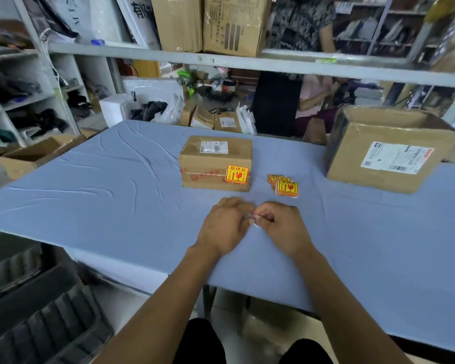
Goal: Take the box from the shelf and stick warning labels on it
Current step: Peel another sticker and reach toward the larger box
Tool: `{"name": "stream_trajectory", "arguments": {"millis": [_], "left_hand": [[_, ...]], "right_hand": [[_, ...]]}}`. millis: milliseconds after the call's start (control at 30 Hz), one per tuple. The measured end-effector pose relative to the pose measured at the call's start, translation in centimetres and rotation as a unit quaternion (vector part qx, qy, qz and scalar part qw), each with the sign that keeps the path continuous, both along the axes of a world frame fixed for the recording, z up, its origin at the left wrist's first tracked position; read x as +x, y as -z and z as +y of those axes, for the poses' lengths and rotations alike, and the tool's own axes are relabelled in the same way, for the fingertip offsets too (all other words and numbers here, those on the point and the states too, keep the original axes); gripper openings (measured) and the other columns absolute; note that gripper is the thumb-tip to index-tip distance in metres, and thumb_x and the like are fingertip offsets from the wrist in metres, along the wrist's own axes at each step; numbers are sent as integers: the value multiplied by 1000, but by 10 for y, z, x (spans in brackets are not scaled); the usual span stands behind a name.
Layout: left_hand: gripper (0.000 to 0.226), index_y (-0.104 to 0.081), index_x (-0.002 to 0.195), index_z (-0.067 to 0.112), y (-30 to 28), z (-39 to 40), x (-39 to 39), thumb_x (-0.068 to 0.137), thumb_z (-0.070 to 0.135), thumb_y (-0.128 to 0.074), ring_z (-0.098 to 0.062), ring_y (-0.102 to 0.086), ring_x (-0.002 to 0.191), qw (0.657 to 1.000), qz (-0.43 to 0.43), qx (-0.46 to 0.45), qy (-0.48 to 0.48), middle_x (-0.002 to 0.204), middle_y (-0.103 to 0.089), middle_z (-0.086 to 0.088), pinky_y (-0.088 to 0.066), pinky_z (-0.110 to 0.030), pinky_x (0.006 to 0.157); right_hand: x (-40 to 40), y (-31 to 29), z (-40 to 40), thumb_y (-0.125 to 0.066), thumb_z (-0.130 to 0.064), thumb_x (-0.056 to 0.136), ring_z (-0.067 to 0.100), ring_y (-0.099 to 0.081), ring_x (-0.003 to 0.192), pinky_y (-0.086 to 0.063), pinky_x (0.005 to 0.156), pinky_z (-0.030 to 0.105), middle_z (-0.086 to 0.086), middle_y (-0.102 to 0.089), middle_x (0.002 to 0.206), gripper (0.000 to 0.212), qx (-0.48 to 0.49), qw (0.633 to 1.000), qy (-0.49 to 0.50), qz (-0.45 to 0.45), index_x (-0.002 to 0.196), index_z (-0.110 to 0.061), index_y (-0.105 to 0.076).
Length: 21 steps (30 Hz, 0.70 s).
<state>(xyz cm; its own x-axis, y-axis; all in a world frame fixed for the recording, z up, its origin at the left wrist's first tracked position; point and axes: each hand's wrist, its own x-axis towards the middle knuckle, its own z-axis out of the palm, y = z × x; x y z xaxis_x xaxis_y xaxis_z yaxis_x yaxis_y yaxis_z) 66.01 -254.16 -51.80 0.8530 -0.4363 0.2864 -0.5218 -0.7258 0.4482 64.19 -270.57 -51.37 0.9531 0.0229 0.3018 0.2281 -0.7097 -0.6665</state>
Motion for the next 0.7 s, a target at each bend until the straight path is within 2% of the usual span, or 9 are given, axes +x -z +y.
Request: {"name": "stream_trajectory", "arguments": {"millis": [100, 167, 267, 367, 467, 533, 600, 633, 700], "left_hand": [[18, -71, 89, 12, -3, 2, -17, 86, 15, -54, -29, -64, 88, 997, 24, -78, -8, 91, -71, -9, -52, -42, 80], [15, -71, 85, 9, -7, 0, -31, 87, 9, -56, -28, -67, 85, 993, 43, -108, -35, 89, -74, -9, -53, -39, 78], [17, -70, 82, 11, -11, -3, -52, 88, 3, -56, -19, -65, 75, 972, 90, -207, -72, 81, -74, -4, -51, -30, 71], [19, -70, 79, 15, -15, -5, -69, 89, 2, -60, -6, -58, 62, 934, 156, -314, -68, 69, -68, 4, -45, -19, 62], [15, -72, 84, 3, -23, -16, -88, 91, -1, -59, -10, -59, 63, 871, 230, -432, -38, 69, -68, 0, -49, -22, 65], [12, -75, 93, 0, -28, -24, -101, 91, 0, -62, -16, -69, 78, 828, 276, -488, -15, 83, -74, -7, -58, -26, 77], [14, -78, 99, 3, -34, -31, -109, 87, 2, -70, -21, -73, 91, 817, 283, -502, -3, 95, -78, -9, -60, -33, 89], [13, -80, 96, 7, -38, -34, -110, 85, 4, -73, -21, -74, 90, 822, 273, -500, -5, 93, -79, -7, -60, -34, 89], [10, -81, 90, 10, -49, -40, -110, 83, 5, -76, -11, -73, 73, 827, 266, -495, -16, 77, -79, 1, -60, -25, 76]], "right_hand": [[-31, 0, 3, -73, -21, 84, 6, -69, 74, -52, 72, 19, -5, -74, 78, 6, 28, 999, -20, -7, 82, -17, -70], [-49, -4, 6, -73, -25, 85, 5, -69, 79, -52, 75, 16, -6, -74, 82, 8, 70, 997, -39, 1, 87, -18, -70], [-69, -8, 11, -76, -16, 81, 4, -68, 86, -53, 79, 13, -5, -72, 93, 20, 106, 992, -60, 17, 100, -20, -70], [-83, -13, 13, -74, -5, 82, 9, -70, 83, -54, 79, 18, 1, -74, 90, 17, 178, 984, -33, 7, 94, -16, -71], [-96, -22, 12, -69, 5, 83, -1, -68, 68, -54, 69, 14, 3, -72, 79, 8, 297, 955, 18, 7, 91, 3, -71], [-104, -27, 8, -68, 6, 83, 4, -68, 70, -56, 69, 19, 5, -72, 78, 7, 405, 913, 48, 29, 89, 3, -70], [-112, -33, 2, -67, 5, 84, 15, -72, 79, -60, 74, 26, 5, -76, 81, 10, 513, 854, 58, 63, 86, -3, -73], [-116, -36, -2, -66, 5, 85, 17, -73, 80, -60, 74, 26, 3, -78, 82, 14, 532, 842, 59, 63, 85, -6, -75], [-123, -42, -10, -67, 3, 85, 16, -74, 84, -60, 76, 24, 2, -80, 88, 16, 492, 868, 49, 35, 88, -8, -78]]}}
